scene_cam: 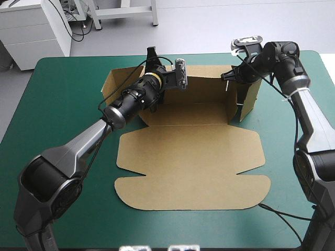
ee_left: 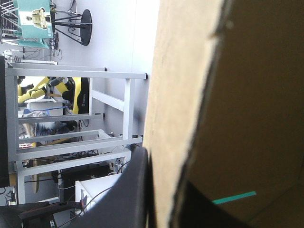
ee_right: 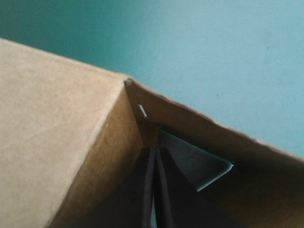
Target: Fold the box
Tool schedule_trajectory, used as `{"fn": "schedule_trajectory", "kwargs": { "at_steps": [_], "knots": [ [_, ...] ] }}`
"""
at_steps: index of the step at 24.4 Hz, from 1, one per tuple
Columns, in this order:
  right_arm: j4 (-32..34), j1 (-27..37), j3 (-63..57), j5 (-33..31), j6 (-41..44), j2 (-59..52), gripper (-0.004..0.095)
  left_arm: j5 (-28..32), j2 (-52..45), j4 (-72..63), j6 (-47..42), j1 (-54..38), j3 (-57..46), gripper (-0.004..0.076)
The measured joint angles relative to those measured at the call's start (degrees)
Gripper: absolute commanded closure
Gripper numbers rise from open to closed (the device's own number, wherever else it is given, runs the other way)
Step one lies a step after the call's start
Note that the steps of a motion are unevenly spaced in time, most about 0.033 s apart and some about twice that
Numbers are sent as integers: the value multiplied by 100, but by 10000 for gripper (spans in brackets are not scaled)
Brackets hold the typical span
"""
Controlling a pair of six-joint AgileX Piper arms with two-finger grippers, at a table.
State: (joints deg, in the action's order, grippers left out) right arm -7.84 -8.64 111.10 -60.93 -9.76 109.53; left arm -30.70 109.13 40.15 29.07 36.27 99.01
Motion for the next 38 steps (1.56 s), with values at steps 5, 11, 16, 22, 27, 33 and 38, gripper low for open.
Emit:
{"fn": "schedule_trajectory", "kwargs": {
  "at_steps": [5,11,16,22,27,33,38],
  "knots": [
    [0,0,0,-538,-11,0,922,0,0,0,0,0,0,731],
    [0,0,0,-908,-166,-66,922,-6,0,-15,-21,0,0,731],
    [-5,0,-344,-866,-316,-579,922,-6,0,-19,-21,-5,0,731],
    [-266,0,-2028,-47,-602,-2108,922,-6,0,-19,-21,-11,0,731],
    [-473,0,-4253,1193,-920,-3896,922,-1,0,-19,-47,-11,0,731],
    [-494,0,-5511,1915,-1059,-5452,922,-1,0,-186,-47,-11,6,731],
    [-494,0,-5629,1962,-1061,-5726,922,-162,-110,-423,122,-11,6,730]
  ]
}}
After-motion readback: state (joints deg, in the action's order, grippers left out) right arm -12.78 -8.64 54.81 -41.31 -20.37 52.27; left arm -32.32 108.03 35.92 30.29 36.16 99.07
